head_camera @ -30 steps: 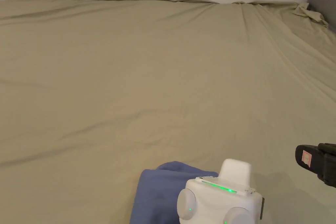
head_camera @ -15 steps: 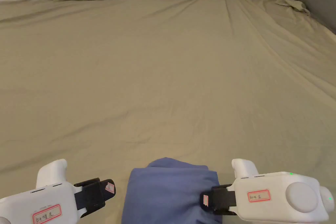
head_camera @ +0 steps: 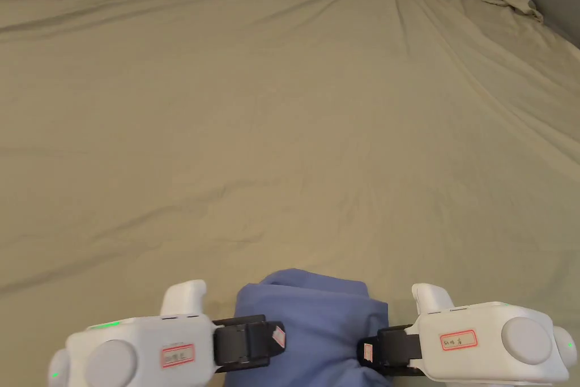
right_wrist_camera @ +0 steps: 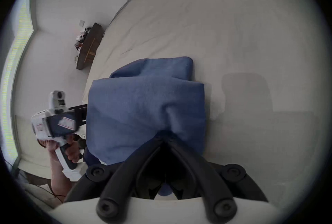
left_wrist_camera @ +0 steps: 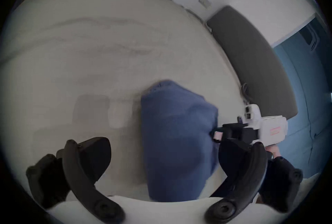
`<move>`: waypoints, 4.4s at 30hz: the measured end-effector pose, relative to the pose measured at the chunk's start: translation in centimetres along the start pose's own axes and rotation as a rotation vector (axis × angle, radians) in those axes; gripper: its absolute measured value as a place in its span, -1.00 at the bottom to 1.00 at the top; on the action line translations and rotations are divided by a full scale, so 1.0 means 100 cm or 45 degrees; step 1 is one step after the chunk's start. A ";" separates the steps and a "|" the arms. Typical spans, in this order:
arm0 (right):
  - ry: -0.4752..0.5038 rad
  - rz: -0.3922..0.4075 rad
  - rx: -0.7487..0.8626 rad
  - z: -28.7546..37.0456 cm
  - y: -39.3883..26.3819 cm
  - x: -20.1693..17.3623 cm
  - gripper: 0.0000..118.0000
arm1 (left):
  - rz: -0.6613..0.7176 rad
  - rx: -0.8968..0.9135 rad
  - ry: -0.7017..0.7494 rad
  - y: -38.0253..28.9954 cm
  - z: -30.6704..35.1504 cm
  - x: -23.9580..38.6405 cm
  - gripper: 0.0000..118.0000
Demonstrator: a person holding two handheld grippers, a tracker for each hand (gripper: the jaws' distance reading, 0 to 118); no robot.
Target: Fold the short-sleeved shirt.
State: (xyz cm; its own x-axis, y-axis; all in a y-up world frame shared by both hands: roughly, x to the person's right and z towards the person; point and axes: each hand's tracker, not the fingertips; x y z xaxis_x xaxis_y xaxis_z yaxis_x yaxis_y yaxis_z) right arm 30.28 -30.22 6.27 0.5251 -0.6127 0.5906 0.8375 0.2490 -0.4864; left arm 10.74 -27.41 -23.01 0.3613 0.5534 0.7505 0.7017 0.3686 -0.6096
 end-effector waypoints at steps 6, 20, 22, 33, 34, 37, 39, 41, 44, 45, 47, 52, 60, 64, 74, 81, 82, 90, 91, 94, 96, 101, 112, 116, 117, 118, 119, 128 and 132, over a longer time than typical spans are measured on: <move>0.059 -0.056 0.009 0.003 -0.002 0.009 -0.96 | 0.064 0.052 -0.089 -0.006 -0.006 0.012 -0.05; 0.616 -0.365 0.264 0.091 0.002 0.002 -0.96 | 0.207 0.100 -0.096 0.022 0.135 -0.066 -0.26; 0.479 -0.186 0.304 0.114 0.005 -0.012 -0.96 | 0.214 0.113 0.052 0.026 0.173 -0.102 -0.26; 0.090 -0.067 0.294 0.147 0.001 -0.040 -0.96 | 0.542 0.121 0.497 0.003 0.285 -0.269 -0.26; 0.047 -0.055 0.288 0.145 0.000 -0.041 -0.96 | 0.557 0.127 0.539 0.001 0.284 -0.273 -0.26; 0.030 -0.055 0.260 0.138 0.000 -0.040 -0.96 | 0.661 0.189 0.553 -0.007 0.276 -0.286 -0.18; 0.034 -0.054 0.243 0.134 -0.001 -0.041 -0.96 | 0.627 0.148 0.801 -0.004 0.260 -0.275 0.90; -0.018 -0.028 0.233 0.133 -0.002 -0.046 -0.96 | 0.439 0.213 0.946 -0.002 0.262 -0.262 0.99; -0.186 0.055 0.285 0.139 0.002 -0.053 -0.96 | 0.446 0.361 0.770 0.013 0.281 -0.231 0.99; -0.257 0.104 0.312 0.143 0.006 -0.056 -0.96 | 0.414 0.415 0.738 0.023 0.288 -0.213 1.00; -0.409 0.219 0.396 0.152 0.019 -0.059 -0.96 | 0.327 0.483 0.695 0.044 0.297 -0.178 0.97; -0.673 0.282 0.858 0.212 0.075 -0.094 -0.96 | -0.263 0.791 1.104 0.096 0.296 -0.017 -1.00; -0.781 0.508 1.362 0.274 0.144 -0.196 -0.96 | -0.409 1.204 0.873 0.162 0.272 0.139 -1.00; -0.661 0.471 1.427 0.270 0.133 -0.212 -0.96 | -0.406 1.200 0.708 0.157 0.236 0.181 -1.00; -0.683 0.553 1.276 0.221 0.107 -0.213 -0.96 | -0.356 1.153 0.685 0.135 0.202 0.203 -1.00; -0.697 0.569 1.251 0.216 0.106 -0.221 -0.96 | -0.373 1.157 0.676 0.131 0.209 0.207 -1.00; -0.699 0.571 1.254 0.215 0.106 -0.222 -0.95 | -0.381 1.153 0.712 0.130 0.209 0.209 -1.00; -0.705 0.579 1.265 0.217 0.105 -0.229 -0.95 | -0.399 1.191 0.702 0.127 0.216 0.220 -1.00; -0.709 0.582 1.267 0.217 0.104 -0.230 -0.95 | -0.402 1.187 0.701 0.127 0.215 0.221 -1.00; -0.679 0.587 1.285 0.220 0.101 -0.230 -0.95 | -0.404 1.191 0.696 0.125 0.215 0.223 -1.00; -0.653 0.587 1.315 0.224 0.100 -0.231 -0.20 | -0.407 1.207 0.660 0.124 0.218 0.225 -0.64; -0.635 0.520 1.332 0.236 0.089 -0.240 1.00 | -0.395 1.219 0.606 0.122 0.231 0.230 1.00; -0.635 0.606 1.292 0.230 0.100 -0.237 1.00 | -0.462 1.228 0.661 0.118 0.225 0.235 1.00; -0.643 0.623 1.332 0.230 0.096 -0.247 1.00 | -0.450 1.201 0.585 0.118 0.228 0.230 1.00; -0.655 0.605 1.354 0.231 0.093 -0.251 1.00 | -0.451 1.197 0.586 0.118 0.228 0.229 1.00; -0.659 0.604 1.349 0.232 0.091 -0.254 1.00 | -0.456 1.194 0.592 0.117 0.228 0.229 1.00; -0.662 0.609 1.338 0.233 0.090 -0.257 1.00 | -0.464 1.196 0.611 0.116 0.227 0.229 1.00; -0.649 0.615 1.320 0.229 0.088 -0.258 1.00 | -0.469 1.183 0.623 0.115 0.225 0.230 1.00; -0.664 0.633 1.326 0.229 0.087 -0.259 1.00 | -0.485 1.176 0.615 0.114 0.225 0.231 1.00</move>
State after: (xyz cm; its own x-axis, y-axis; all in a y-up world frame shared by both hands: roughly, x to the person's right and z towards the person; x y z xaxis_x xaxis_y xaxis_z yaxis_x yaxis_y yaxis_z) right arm 27.44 4.98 1.44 0.6146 0.0246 0.7884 0.1307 0.9825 -0.1325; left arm 13.31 6.37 -18.34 0.5620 0.0103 0.8271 0.1628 0.9790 -0.1228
